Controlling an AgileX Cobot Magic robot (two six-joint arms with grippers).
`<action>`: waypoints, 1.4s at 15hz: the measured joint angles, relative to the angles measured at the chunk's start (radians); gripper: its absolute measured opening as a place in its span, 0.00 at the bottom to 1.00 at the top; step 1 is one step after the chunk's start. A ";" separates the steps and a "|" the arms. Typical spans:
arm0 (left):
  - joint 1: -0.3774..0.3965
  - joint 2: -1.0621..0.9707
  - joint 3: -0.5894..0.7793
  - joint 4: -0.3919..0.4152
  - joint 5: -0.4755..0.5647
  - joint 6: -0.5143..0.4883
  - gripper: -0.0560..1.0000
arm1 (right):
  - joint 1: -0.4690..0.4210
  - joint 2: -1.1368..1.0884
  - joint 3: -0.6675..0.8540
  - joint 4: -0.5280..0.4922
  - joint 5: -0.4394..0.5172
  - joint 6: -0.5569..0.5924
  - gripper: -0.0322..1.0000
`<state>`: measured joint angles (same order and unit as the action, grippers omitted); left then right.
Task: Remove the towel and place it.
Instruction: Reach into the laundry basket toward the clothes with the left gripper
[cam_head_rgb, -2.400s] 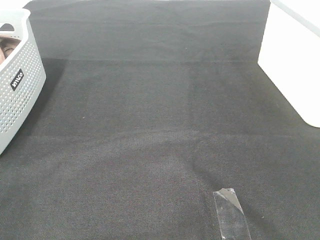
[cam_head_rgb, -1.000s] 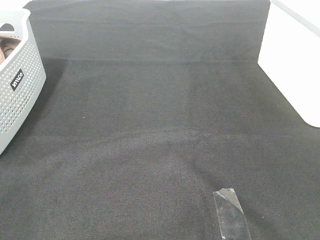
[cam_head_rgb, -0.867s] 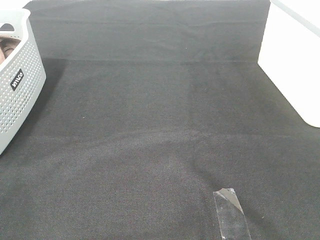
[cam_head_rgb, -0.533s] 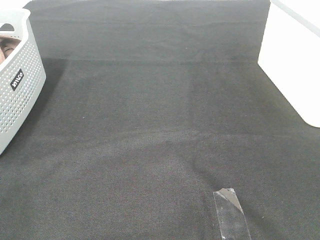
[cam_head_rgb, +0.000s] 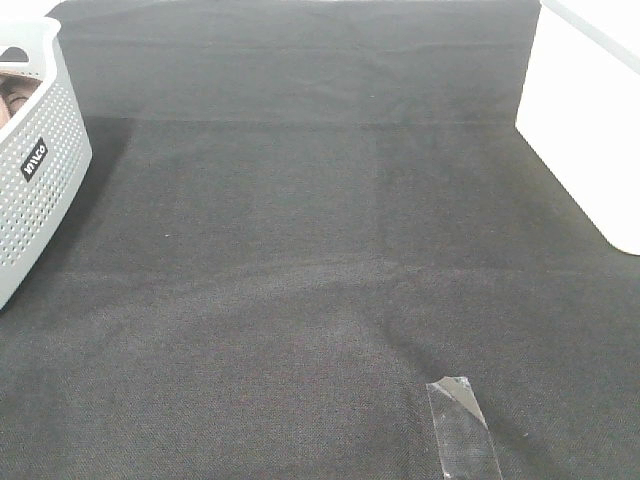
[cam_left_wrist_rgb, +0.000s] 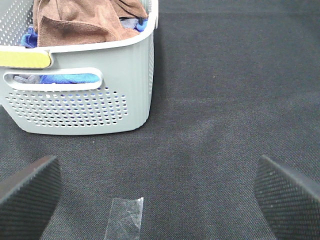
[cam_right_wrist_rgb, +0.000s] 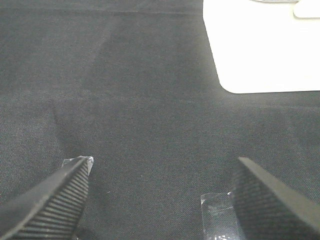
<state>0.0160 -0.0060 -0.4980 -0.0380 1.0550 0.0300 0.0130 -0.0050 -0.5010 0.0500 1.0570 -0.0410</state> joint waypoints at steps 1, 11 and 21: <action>0.000 0.000 0.000 0.000 0.000 0.000 0.99 | 0.000 0.000 0.000 0.000 0.000 0.000 0.76; 0.000 0.000 0.000 0.000 0.000 0.000 0.99 | 0.000 0.000 0.000 0.000 0.000 0.000 0.76; 0.000 0.224 -0.186 0.006 -0.020 0.266 0.99 | 0.000 0.000 0.000 0.000 0.000 0.000 0.76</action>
<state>0.0160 0.2180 -0.6840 -0.0320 1.0350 0.2960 0.0130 -0.0050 -0.5010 0.0500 1.0570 -0.0410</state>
